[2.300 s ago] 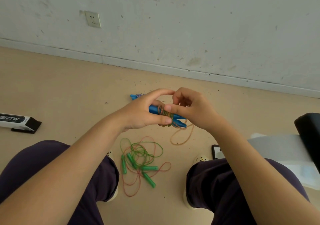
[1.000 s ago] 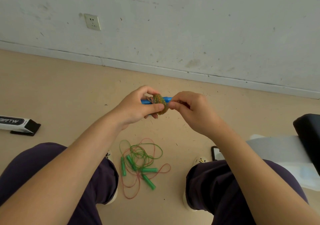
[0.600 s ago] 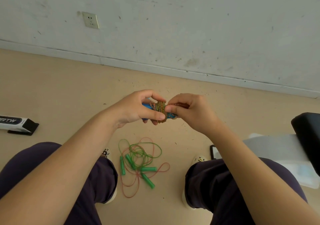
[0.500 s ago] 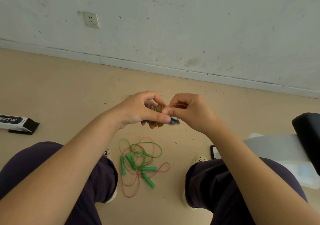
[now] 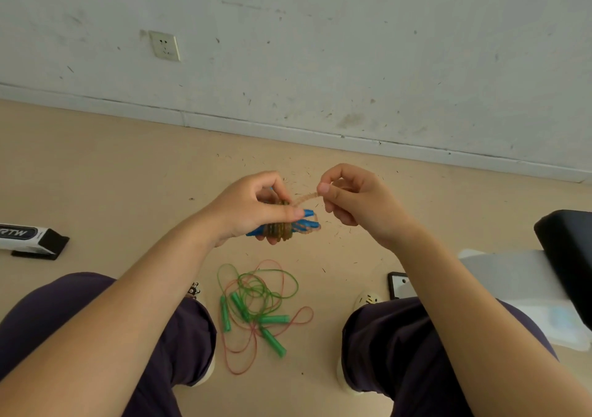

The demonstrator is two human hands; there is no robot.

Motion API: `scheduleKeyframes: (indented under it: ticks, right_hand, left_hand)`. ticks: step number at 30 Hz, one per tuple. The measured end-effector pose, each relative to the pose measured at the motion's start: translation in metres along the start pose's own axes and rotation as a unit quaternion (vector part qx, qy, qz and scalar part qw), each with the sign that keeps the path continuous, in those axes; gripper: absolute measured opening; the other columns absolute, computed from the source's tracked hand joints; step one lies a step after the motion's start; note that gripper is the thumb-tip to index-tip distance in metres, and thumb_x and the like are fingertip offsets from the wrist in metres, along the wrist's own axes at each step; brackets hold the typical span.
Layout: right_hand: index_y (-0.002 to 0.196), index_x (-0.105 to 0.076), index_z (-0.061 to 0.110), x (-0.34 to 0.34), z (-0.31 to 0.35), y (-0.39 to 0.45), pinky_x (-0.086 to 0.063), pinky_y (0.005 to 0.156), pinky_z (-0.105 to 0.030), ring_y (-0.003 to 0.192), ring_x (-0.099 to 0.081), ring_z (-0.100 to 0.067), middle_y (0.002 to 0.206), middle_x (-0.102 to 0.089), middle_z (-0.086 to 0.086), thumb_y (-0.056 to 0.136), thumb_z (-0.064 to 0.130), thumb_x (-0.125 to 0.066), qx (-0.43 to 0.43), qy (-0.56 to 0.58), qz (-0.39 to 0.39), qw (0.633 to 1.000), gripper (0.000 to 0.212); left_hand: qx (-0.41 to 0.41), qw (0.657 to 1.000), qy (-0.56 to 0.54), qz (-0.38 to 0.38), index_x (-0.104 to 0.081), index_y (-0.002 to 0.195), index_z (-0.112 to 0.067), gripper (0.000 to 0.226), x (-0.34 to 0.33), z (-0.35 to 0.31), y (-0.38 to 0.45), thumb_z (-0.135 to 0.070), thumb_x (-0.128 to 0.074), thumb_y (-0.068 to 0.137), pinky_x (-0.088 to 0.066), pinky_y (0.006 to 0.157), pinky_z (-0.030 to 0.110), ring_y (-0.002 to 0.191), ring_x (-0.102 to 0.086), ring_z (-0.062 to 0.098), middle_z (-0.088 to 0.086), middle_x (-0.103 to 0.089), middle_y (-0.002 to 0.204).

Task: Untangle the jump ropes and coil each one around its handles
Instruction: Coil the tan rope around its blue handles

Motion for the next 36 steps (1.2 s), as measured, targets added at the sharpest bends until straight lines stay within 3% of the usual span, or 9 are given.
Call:
scheduleKeyframes:
  ticks: [4,11,16,21,25,29,33,36]
  right_hand:
    - [0.096,-0.068,0.006,0.001,-0.001,-0.001,-0.035,0.044,-0.025,0.048,-0.047,-0.016,0.068,-0.063,-0.006,0.089,0.013,-0.070,0.002,-0.030,-0.002,1.000,0.010]
    - [0.100,-0.070,0.012,0.002,-0.003,-0.001,-0.054,0.060,-0.029,0.064,-0.067,-0.016,0.082,-0.072,-0.011,0.082,0.012,-0.077,-0.016,-0.115,0.029,0.993,0.020]
    - [0.093,-0.074,0.018,0.004,-0.005,-0.002,-0.048,0.066,-0.016,0.075,-0.062,-0.004,0.086,-0.069,0.006,0.083,0.023,-0.077,0.002,-0.251,0.017,0.968,0.011]
    - [0.093,-0.077,0.024,0.005,0.000,-0.002,-0.045,0.069,-0.022,0.074,-0.053,-0.005,0.088,-0.061,0.007,0.081,0.029,-0.078,0.023,-0.336,0.023,0.941,0.013]
    - [0.091,-0.076,0.007,0.009,0.003,-0.004,-0.056,0.068,-0.032,0.061,-0.061,-0.011,0.074,-0.071,-0.008,0.083,0.009,-0.075,-0.010,-0.191,-0.013,0.981,0.008]
    - [0.088,-0.072,0.002,0.007,0.001,-0.003,-0.060,0.072,-0.029,0.069,-0.071,-0.022,0.074,-0.073,-0.013,0.082,-0.002,-0.073,-0.015,0.006,-0.047,0.999,0.007]
    - [0.084,-0.071,0.007,0.001,-0.002,-0.002,-0.058,0.088,-0.042,0.083,-0.071,-0.030,0.085,-0.072,-0.016,0.078,-0.003,-0.075,-0.018,0.051,-0.038,0.998,0.012]
    - [0.085,-0.070,0.008,0.001,-0.005,-0.001,-0.056,0.090,-0.043,0.086,-0.070,-0.034,0.090,-0.071,-0.019,0.077,-0.001,-0.077,-0.025,0.053,-0.033,0.998,0.014]
  left_hand:
    - [-0.032,0.996,-0.017,-0.084,-0.057,0.084,-0.009,0.025,0.008,-0.001,0.003,-0.023,-0.078,0.084,-0.042,0.046,0.028,0.051,-0.064,0.026,0.011,-0.073,0.072]
    - [-0.073,0.988,0.001,-0.133,-0.058,0.084,-0.004,0.024,0.006,-0.001,0.004,-0.016,-0.078,0.084,-0.042,0.042,0.022,0.049,-0.065,0.021,0.004,-0.072,0.073]
    - [-0.090,0.983,0.028,-0.157,-0.059,0.081,-0.007,0.023,0.009,-0.002,0.003,-0.016,-0.080,0.082,-0.043,0.042,0.021,0.048,-0.066,0.019,0.008,-0.070,0.077]
    - [-0.094,0.982,0.044,-0.160,-0.058,0.081,-0.009,0.023,0.007,0.000,0.004,-0.017,-0.080,0.082,-0.043,0.042,0.019,0.048,-0.067,0.014,0.006,-0.070,0.078]
    - [-0.090,0.982,0.068,-0.152,-0.060,0.079,-0.020,0.022,0.007,0.006,0.006,-0.022,-0.082,0.081,-0.048,0.045,0.027,0.050,-0.067,0.017,0.004,-0.071,0.082]
    - [-0.089,0.983,0.088,-0.134,-0.059,0.080,-0.025,0.025,0.001,0.007,0.006,-0.025,-0.083,0.079,-0.057,0.053,0.037,0.050,-0.061,0.008,0.000,-0.072,0.091]
    - [-0.087,0.981,0.123,-0.125,-0.063,0.093,-0.023,0.024,-0.003,0.005,0.007,-0.032,-0.082,0.080,-0.046,0.056,0.012,0.062,-0.058,-0.006,-0.009,-0.069,0.098]
    - [-0.089,0.979,0.137,-0.124,-0.069,0.101,-0.033,0.028,-0.001,0.006,0.007,-0.041,-0.081,0.078,-0.045,0.066,0.013,0.073,-0.061,-0.006,-0.015,-0.069,0.096]
Point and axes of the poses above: each hand's wrist, its own y-axis towards the middle knuckle, its own x-axis out of the back of the hand, z = x × y, the point moved 4 cm from there along y, towards the middle knuckle
